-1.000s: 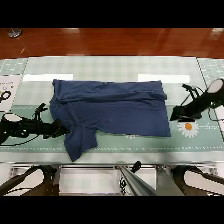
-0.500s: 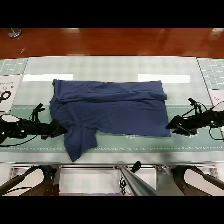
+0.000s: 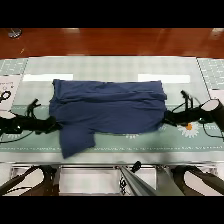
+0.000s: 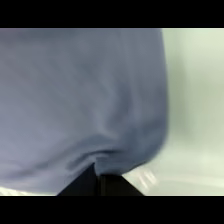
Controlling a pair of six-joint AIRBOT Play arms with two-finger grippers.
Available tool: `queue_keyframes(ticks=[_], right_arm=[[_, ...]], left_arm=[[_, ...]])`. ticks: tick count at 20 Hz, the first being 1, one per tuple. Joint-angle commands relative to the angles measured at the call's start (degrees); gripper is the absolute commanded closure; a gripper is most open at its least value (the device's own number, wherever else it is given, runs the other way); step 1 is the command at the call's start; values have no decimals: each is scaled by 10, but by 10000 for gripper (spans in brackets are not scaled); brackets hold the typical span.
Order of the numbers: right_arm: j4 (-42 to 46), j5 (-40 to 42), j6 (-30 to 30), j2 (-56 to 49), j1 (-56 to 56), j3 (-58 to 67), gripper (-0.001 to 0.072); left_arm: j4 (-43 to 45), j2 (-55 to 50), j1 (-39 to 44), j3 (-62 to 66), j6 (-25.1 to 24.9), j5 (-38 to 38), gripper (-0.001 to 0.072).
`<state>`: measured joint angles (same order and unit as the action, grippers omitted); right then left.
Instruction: Fold the shirts.
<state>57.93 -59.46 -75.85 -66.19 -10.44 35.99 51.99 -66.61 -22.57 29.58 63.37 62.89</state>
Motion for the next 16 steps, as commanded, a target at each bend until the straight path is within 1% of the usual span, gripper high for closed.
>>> queue_keyframes(ticks=[1,3,5,7,11,15,16], right_arm=[[1,40,5,60,8,64,675],[-11,105,1,78,13,97,676],[-17,137,-6,58,22,123,676],[-28,150,-6,16,32,147,675],[-41,183,-6,-79,38,215,676],[-54,186,-12,-175,38,301,675],[-58,185,-17,-195,38,315,675]], left_arm=[[-21,23,0,90,0,29,688],[-24,23,0,163,1,31,688],[-57,14,4,212,0,21,688],[-91,-5,16,248,-23,2,688],[-92,-81,40,320,-22,-3,688],[-92,-161,51,373,-20,-6,688],[-92,-181,51,386,-12,-5,688]])
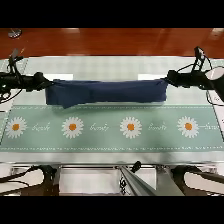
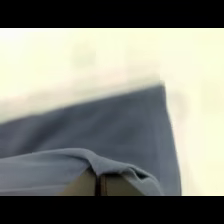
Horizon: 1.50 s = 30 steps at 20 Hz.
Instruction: Fold the shirts.
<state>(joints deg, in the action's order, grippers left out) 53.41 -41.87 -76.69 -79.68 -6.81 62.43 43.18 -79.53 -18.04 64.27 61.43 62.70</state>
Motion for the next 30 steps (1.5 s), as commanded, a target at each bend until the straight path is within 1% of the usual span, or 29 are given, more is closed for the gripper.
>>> queue_keyframes(ticks=[1,4,6,11,13,14,15,16,17,18,19,22,23,24,25,27,28,30], right_arm=[[-24,10,-9,-78,1,60,675],[-35,12,-8,-115,1,66,675],[-35,17,-9,-129,1,66,675],[-27,44,-8,-152,22,66,674],[4,45,-7,-155,27,66,673],[27,47,-8,-155,30,66,668],[44,50,-8,-155,30,66,598],[50,51,-8,-155,30,67,469],[52,51,-8,-154,27,67,313],[63,45,-8,-148,23,67,205],[84,33,-9,-138,19,68,197],[190,-17,-51,-97,-16,68,199],[190,-39,-59,-91,-38,68,199],[149,-66,-54,-91,-66,68,199],[84,-92,-33,-97,-96,68,198],[-75,-139,24,-125,-147,67,159],[-122,-151,40,-140,-158,67,158],[-155,-160,43,-167,-151,67,158]], left_arm=[[-4,-73,5,51,13,-4,688],[-4,-128,6,82,26,-3,688],[-4,-156,7,103,25,-3,688],[-3,-181,12,123,22,-37,687],[-2,-190,12,123,13,-40,685],[1,-195,12,123,12,-40,673],[1,-200,12,123,12,-37,607],[1,-202,12,123,12,-29,474],[2,-202,12,123,12,-19,343],[6,-201,9,125,12,-3,263],[12,-201,3,130,12,22,245],[20,-198,-29,143,17,103,249],[20,-193,-40,142,18,123,250],[20,-186,-49,142,18,136,251],[20,-174,-56,142,18,144,252],[20,-141,-64,142,16,142,251],[20,-124,-66,142,12,137,252],[18,-93,-65,142,12,122,252]])
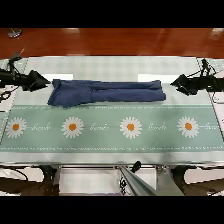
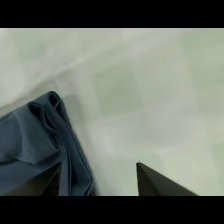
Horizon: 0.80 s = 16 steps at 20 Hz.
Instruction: Fold the shirts.
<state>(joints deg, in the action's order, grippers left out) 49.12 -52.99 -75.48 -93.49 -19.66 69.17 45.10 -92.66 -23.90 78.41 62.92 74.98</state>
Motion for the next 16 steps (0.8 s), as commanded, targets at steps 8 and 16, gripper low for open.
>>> queue_keyframes(ticks=[8,16], right_arm=[[-160,55,24,-90,89,0,132],[-167,86,64,-3,111,0,674]], left_arm=[[-2,83,3,1,-3,2,261],[-12,105,25,1,-3,-3,629]])
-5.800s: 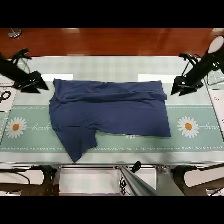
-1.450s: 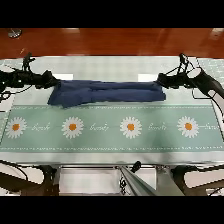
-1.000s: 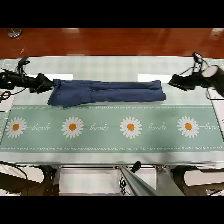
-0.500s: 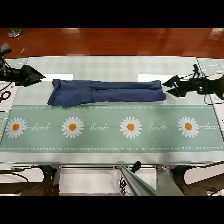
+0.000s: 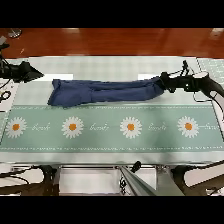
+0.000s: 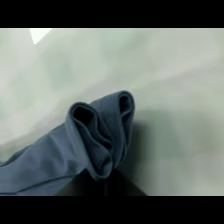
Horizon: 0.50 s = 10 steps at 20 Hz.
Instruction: Fold the shirts.
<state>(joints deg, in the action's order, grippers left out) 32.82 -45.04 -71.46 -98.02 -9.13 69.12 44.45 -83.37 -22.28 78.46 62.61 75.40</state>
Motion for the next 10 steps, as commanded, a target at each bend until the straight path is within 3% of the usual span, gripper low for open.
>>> queue_keyframes(ticks=[1,4,10], right_arm=[[9,0,23,72,7,0,674],[69,-37,-5,161,18,0,675],[238,-121,-148,309,83,0,675]], left_arm=[[-6,21,20,0,0,-16,677],[-6,49,81,0,2,-55,689],[-5,52,297,-16,7,-150,689]])
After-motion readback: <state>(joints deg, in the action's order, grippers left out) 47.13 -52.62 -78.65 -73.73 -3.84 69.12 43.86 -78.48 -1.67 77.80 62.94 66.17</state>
